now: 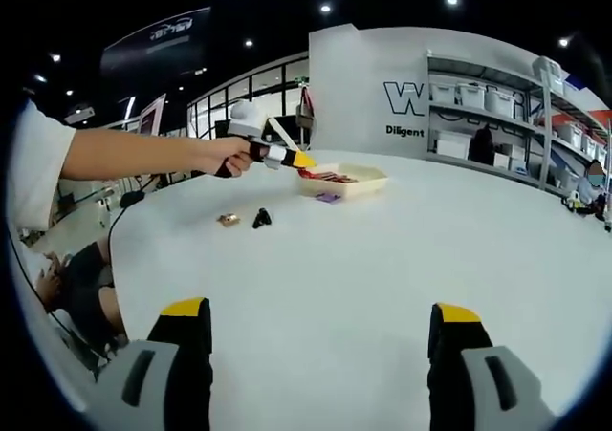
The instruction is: Place the target food into the container with the food tongs after gripping and lifting it, then release it inside without dropping or visibly crushing the food.
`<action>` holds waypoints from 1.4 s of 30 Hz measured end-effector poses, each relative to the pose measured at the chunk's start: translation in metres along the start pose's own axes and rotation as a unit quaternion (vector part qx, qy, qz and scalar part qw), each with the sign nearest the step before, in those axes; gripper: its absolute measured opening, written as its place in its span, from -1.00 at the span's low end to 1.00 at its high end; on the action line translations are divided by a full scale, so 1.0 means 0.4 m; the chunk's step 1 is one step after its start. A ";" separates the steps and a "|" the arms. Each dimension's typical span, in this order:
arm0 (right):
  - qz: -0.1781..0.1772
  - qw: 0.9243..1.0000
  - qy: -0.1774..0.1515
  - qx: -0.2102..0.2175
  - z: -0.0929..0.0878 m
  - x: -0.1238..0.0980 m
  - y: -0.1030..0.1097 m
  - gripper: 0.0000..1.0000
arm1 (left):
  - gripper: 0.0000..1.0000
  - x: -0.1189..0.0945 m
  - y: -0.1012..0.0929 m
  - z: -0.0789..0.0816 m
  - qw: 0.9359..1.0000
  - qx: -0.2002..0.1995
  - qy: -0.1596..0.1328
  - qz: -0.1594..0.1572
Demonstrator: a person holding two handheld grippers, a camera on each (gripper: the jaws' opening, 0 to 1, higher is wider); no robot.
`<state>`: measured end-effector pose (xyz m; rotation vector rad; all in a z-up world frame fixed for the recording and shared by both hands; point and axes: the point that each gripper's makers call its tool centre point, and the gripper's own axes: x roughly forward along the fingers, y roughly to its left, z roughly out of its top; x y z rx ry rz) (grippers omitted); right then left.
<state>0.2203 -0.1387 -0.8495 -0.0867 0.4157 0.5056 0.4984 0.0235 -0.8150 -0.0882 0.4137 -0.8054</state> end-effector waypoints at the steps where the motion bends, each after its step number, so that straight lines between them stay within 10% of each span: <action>1: -0.001 1.000 0.001 0.000 0.000 0.001 -0.003 0.85 | -0.60 -0.001 0.001 0.000 1.000 0.002 0.001 0.000; 23: -0.001 1.000 0.006 -0.002 0.004 0.017 -0.005 0.85 | -0.56 -0.005 0.009 -0.009 1.000 0.021 0.006 0.008; 42: 0.015 1.000 -0.008 -0.009 0.020 0.003 0.047 0.85 | -0.55 -0.107 -0.147 -0.065 0.997 0.064 0.004 -0.045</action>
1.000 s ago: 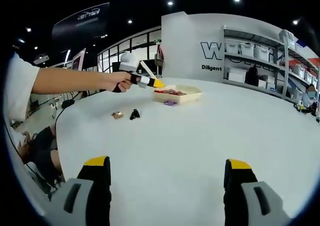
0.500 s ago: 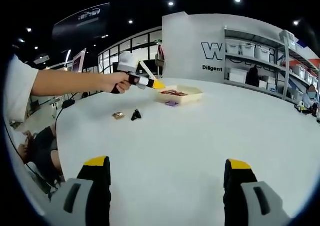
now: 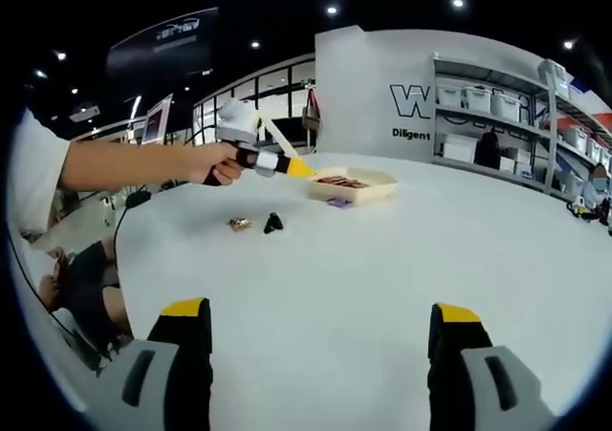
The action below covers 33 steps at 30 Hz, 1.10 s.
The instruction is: Place the target food into the container with the food tongs after gripping and lifting it, then release it inside without dropping or visibly crushing the food.
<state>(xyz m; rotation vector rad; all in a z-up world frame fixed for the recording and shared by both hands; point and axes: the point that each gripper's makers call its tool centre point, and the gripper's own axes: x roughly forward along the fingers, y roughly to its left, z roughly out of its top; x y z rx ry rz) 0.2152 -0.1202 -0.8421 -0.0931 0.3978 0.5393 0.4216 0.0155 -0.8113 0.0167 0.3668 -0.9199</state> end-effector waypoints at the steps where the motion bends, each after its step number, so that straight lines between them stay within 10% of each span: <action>1: 0.002 1.000 -0.001 -0.001 0.002 0.000 0.006 0.85 | -0.54 -0.010 -0.012 -0.008 1.000 0.004 0.003 -0.006; 33: 0.040 0.999 -0.014 -0.024 0.038 0.020 0.111 0.85 | -0.49 -0.192 -0.085 -0.179 0.998 0.045 0.047 -0.028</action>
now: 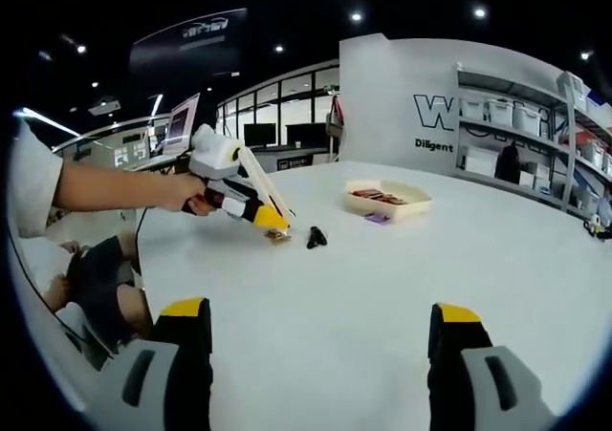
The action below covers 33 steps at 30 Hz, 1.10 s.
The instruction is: Place the target food into the container with the food tongs after gripping and lifting it, then release it inside without dropping or visibly crushing the food.
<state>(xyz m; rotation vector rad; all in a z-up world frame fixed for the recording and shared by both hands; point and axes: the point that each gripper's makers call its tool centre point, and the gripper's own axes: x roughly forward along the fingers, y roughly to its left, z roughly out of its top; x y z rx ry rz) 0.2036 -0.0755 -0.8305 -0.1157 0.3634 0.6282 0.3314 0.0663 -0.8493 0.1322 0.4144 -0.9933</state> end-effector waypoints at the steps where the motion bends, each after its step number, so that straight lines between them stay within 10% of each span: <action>1: 0.000 1.000 0.000 0.000 -0.001 0.000 0.000 0.85 | -0.49 -0.001 -0.001 -0.001 1.000 -0.003 -0.001 0.000; 33: 0.005 1.000 0.003 0.007 -0.017 0.002 0.008 0.84 | -0.46 -0.072 -0.016 -0.028 0.998 -0.052 -0.028 0.020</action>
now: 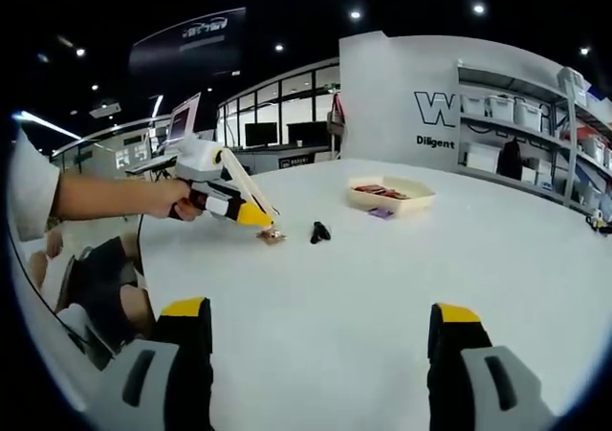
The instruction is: Place the target food into the container with the food tongs after gripping and lifting it, then release it inside without dropping or visibly crushing the food.
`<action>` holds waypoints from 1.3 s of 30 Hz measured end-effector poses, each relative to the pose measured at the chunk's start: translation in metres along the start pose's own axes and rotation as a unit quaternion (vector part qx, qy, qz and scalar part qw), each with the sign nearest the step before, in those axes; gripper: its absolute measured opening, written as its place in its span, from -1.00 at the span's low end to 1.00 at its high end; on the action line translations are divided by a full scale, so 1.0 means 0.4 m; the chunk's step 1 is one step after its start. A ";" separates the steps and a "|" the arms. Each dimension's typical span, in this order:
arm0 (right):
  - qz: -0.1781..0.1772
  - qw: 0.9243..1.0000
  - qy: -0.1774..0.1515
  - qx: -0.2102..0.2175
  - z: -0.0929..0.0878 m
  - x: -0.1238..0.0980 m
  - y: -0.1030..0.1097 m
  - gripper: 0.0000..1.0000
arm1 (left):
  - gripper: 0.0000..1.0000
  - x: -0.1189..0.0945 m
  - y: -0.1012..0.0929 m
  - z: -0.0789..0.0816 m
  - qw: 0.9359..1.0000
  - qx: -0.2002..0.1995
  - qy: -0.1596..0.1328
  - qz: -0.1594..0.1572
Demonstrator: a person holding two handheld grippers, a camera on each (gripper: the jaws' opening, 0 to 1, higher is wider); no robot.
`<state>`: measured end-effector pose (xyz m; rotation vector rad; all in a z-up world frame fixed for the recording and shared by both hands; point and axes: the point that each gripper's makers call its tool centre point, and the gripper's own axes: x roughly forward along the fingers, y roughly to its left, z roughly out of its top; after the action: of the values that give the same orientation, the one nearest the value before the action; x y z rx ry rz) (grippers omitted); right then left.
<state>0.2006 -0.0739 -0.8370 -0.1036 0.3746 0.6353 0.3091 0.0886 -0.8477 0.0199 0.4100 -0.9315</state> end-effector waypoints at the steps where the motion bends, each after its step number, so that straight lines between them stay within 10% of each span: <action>1: 0.000 1.000 0.000 0.000 0.000 0.000 0.000 0.84 | -0.46 -0.004 -0.003 0.002 1.000 -0.002 -0.003 -0.001; 12: 0.004 1.000 0.004 -0.004 -0.004 0.004 0.013 0.84 | -0.45 -0.009 -0.052 -0.009 0.996 0.052 0.004 -0.075; 39: -0.002 1.000 0.008 -0.002 -0.014 0.005 -0.003 0.83 | -0.47 0.022 -0.059 -0.027 0.990 0.086 0.040 -0.108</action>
<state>0.2012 -0.0749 -0.8429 -0.1139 0.3884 0.6321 0.2916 0.0697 -0.8571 0.1748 0.4108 -1.1818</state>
